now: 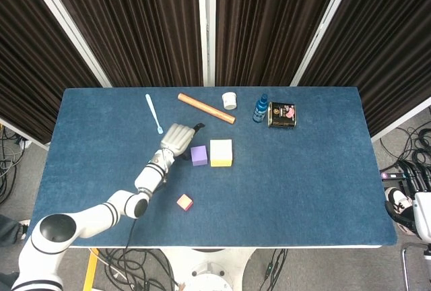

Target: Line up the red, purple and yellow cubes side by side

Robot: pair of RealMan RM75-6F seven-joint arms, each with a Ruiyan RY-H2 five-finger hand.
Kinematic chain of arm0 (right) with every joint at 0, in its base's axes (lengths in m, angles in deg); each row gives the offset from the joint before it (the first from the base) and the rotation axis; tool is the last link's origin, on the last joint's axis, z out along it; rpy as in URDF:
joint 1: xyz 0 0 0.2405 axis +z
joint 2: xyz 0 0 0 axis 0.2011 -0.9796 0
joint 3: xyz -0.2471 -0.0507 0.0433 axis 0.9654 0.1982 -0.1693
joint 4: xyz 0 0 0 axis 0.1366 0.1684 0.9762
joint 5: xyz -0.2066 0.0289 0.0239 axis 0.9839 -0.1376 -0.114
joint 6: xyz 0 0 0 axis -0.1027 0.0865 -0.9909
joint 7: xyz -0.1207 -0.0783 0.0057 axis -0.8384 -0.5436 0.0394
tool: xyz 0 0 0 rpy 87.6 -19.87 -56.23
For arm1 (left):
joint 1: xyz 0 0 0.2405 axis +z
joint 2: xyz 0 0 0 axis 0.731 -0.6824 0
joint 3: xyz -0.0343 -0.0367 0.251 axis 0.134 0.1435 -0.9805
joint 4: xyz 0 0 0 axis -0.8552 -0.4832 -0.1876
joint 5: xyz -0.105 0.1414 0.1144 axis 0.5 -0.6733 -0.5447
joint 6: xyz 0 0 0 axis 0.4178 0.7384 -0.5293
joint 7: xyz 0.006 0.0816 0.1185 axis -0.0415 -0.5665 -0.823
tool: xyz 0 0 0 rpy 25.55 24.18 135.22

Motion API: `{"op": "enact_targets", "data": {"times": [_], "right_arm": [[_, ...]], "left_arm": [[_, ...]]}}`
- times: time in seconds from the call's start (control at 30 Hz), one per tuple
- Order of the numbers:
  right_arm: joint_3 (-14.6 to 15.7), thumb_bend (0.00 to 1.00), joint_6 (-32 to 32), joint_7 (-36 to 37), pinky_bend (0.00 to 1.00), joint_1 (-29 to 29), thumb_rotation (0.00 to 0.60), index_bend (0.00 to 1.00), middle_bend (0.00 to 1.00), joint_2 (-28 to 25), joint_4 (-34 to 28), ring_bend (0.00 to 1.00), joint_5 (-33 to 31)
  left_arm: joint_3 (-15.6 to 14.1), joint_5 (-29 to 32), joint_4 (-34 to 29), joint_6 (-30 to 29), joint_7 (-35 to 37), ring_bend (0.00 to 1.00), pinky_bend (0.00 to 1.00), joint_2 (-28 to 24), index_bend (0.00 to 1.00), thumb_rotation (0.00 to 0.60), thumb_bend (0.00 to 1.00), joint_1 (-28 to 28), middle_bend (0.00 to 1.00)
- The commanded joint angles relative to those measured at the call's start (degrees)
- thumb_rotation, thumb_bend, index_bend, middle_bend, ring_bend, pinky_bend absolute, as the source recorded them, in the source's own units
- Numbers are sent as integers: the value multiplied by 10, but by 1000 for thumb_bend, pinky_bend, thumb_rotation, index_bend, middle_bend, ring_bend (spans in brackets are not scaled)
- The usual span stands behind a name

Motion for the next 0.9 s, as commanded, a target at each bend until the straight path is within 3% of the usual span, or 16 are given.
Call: {"op": "enact_targets", "data": {"times": [0.03, 0.63, 0.77, 0.9], "right_arm": [[-1, 210, 0, 0, 78, 0, 600, 0, 86, 0, 0, 2, -1], [-1, 210, -2, 8, 78, -4, 600, 0, 85, -1, 5, 2, -4], [-2, 210, -2, 12, 78, -3, 600, 0, 85, 0, 9, 2, -2], [-2, 209, 0, 18, 78, 1, 600, 0, 84, 2, 13, 2, 5]], "left_arm": [[5, -4, 6, 6, 7, 922, 1000, 6, 194, 600, 130, -6, 867], [10, -1, 2, 18, 2, 920, 995, 4, 177, 600, 121, -13, 866], [6, 4, -56, -11, -4, 920, 994, -34, 175, 600, 116, 15, 863], [-12, -18, -164, -67, -11, 919, 993, -101, 175, 600, 115, 60, 861]]}}
